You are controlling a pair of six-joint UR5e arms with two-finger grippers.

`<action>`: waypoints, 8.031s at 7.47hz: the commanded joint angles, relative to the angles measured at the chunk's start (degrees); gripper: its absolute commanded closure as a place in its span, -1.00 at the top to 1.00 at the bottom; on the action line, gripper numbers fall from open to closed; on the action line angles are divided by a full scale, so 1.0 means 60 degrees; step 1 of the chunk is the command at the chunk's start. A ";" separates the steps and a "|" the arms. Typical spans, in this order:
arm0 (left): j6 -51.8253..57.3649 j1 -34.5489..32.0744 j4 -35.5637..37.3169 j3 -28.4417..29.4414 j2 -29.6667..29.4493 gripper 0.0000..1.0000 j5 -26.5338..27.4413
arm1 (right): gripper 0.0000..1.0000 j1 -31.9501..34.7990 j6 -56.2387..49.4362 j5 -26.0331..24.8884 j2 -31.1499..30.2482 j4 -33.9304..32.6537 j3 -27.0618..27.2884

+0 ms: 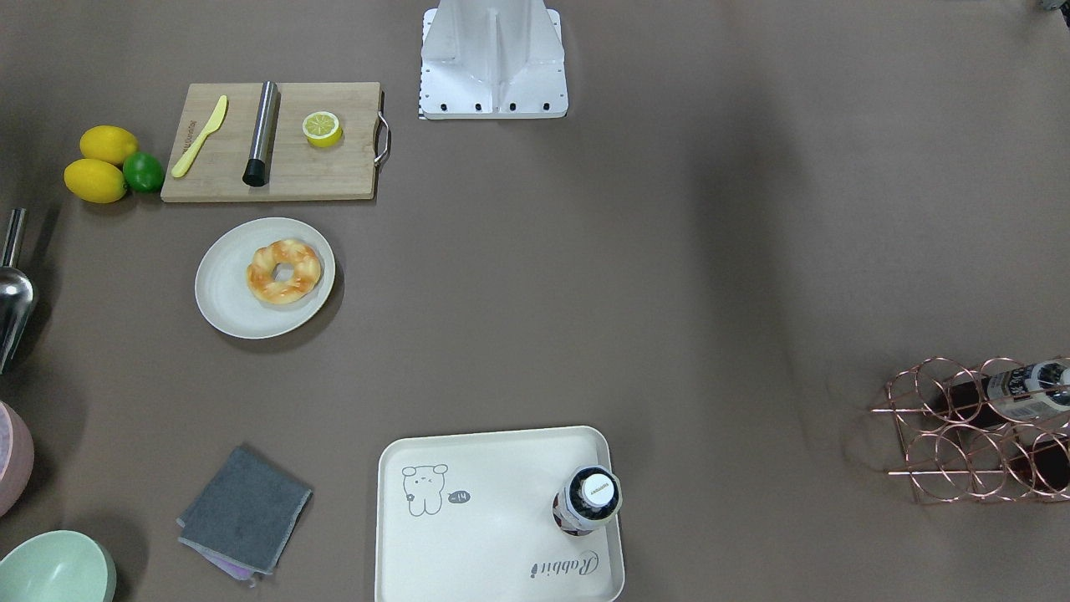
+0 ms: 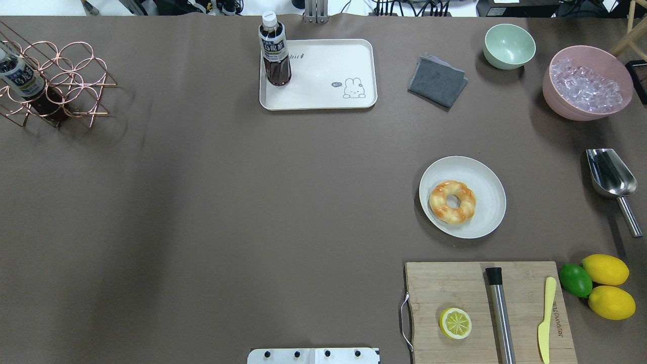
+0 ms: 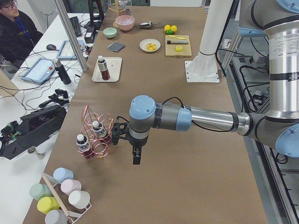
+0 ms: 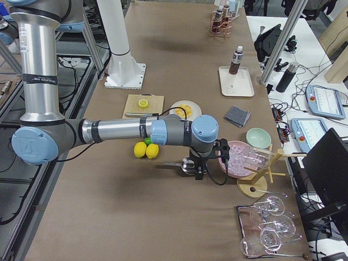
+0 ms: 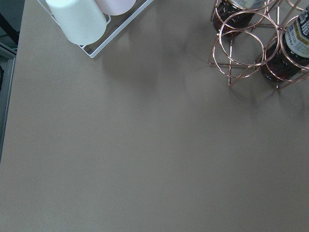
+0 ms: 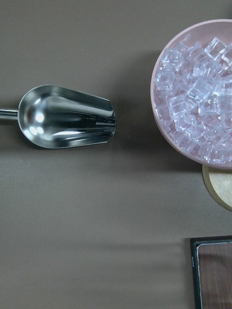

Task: Place donut on tray

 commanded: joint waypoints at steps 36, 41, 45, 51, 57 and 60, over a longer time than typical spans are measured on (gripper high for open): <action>-0.0088 0.0061 -0.0001 0.0077 0.0075 0.96 -0.0078 | 1.00 0.0143 0.0103 -0.0102 -0.0787 0.0088 0.0732; -0.0088 0.0075 -0.0001 0.0107 0.0075 0.96 -0.0078 | 1.00 -0.0206 0.1046 0.0088 -0.0684 0.0088 0.1167; -0.0088 0.0075 0.0029 0.0107 0.0075 0.96 -0.0078 | 1.00 -0.2254 0.3919 0.0059 -0.0553 0.1061 0.2460; -0.0073 0.0075 -0.0015 0.0385 0.0075 0.96 -0.0064 | 1.00 -0.6560 0.9789 -0.1825 -0.0247 0.6528 0.0854; -0.0044 0.0075 -0.0015 0.0429 0.0060 0.96 -0.0064 | 1.00 -0.7708 1.0664 -0.2723 0.0312 0.6592 0.0103; -0.0044 0.0075 -0.0015 0.0429 0.0060 0.96 -0.0064 | -0.18 -0.7767 1.0679 -0.2886 0.0312 0.6592 0.0102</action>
